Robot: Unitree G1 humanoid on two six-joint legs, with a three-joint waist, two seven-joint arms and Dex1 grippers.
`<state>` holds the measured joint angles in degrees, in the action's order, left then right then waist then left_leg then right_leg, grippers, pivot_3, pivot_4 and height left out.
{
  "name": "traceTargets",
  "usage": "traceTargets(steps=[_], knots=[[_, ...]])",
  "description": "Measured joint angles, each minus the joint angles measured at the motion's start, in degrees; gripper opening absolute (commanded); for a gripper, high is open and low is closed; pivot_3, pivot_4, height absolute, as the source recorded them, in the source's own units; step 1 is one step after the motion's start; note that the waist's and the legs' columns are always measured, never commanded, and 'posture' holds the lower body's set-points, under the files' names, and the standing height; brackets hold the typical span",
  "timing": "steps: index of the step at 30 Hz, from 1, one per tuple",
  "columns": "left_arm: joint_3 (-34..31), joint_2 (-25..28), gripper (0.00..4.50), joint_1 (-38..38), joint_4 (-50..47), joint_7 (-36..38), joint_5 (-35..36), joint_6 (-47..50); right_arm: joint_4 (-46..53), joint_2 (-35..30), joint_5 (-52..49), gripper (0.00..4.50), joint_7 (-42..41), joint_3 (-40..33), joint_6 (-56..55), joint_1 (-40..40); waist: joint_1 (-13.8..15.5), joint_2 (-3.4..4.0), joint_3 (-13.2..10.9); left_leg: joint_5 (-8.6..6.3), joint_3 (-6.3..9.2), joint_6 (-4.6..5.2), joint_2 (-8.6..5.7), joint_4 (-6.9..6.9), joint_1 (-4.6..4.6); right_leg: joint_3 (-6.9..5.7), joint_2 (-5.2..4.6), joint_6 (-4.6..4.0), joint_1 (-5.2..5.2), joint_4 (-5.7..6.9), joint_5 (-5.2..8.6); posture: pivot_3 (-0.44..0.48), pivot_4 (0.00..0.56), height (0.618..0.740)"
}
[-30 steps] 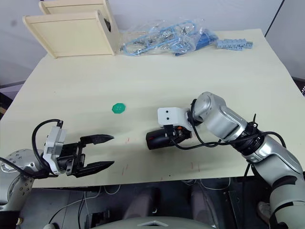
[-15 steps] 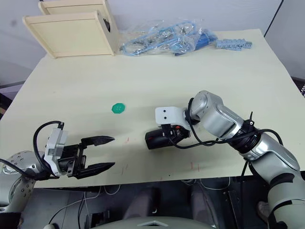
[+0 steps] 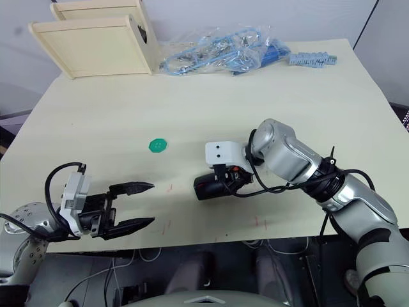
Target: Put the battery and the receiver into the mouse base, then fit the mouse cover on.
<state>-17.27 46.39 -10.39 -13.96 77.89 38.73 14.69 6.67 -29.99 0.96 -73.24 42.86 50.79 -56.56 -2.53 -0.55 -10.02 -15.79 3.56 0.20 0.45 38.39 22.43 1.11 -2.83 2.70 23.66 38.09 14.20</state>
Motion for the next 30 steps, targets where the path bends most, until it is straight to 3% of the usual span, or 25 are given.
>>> traceTargets(steps=[30], knots=[[0.6, -0.5, 4.5, 0.0, 0.0, 0.1, -0.3, 0.0, 0.1, 0.0, 0.6, 2.42, -0.2, 0.9, -0.2, -0.6, 0.0, 0.0, 0.0, 0.0, 0.0, 0.0, 0.0, -0.01, -0.01, 0.01, 0.0, 0.0, 0.0, 0.0, 0.0, 0.0, 0.15, 0.74]])
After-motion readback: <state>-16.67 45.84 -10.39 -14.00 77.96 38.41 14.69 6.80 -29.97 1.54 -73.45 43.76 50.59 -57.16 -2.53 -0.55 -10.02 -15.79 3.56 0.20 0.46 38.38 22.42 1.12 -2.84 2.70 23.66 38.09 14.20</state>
